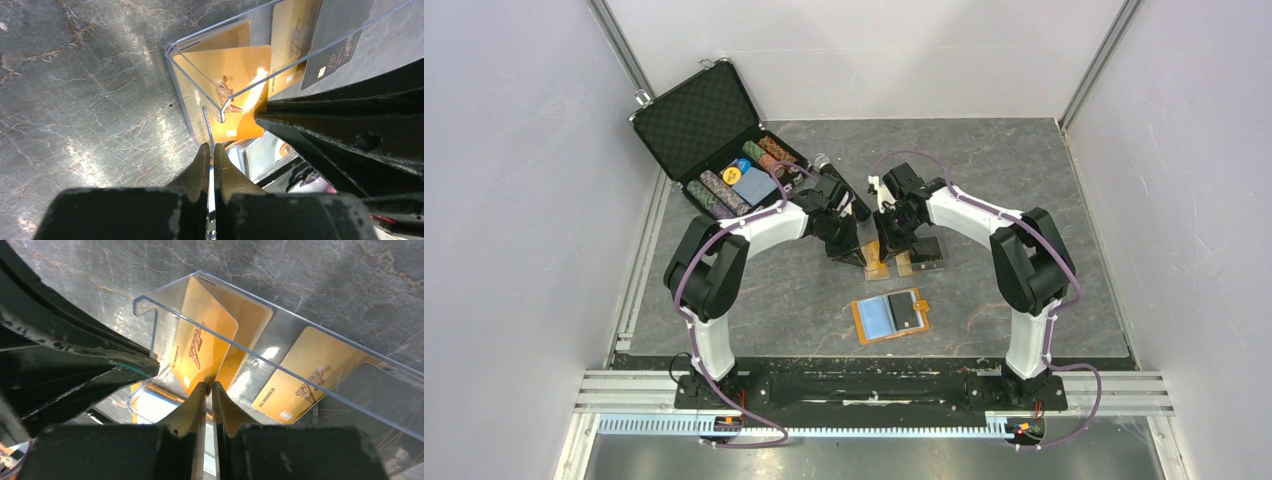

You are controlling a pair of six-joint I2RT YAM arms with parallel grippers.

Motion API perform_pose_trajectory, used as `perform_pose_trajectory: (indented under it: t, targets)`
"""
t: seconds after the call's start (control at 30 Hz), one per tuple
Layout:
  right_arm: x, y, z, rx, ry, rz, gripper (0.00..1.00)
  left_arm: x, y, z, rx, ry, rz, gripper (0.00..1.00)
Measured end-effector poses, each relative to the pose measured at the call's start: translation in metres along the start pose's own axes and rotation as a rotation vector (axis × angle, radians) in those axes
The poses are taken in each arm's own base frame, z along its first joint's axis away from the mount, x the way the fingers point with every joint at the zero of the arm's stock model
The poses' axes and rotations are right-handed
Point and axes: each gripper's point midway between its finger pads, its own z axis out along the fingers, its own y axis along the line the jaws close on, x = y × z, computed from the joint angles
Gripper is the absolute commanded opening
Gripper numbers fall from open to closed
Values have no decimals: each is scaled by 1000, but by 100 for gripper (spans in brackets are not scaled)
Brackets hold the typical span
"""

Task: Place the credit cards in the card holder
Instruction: Pick up the credit card from the storage box.

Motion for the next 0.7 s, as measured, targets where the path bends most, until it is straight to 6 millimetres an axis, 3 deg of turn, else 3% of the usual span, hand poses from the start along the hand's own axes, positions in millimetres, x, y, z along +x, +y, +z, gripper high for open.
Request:
perform_pose_trajectory:
  t: [0.17,0.3,0.47,0.7]
  targets:
    - [-3,8,-1,-39,-10,20,23,0,0,0,0,0,2,2]
    - [-2,9,0,-44,-11,26,23,0,0,0,0,0,2,2]
    - [-4,10,1,-58,-18,27,0,0,0,0,0,0,2,2]
    - [-14,36,3,-194,-53,42,0,0,0,0,0,-1,2,2]
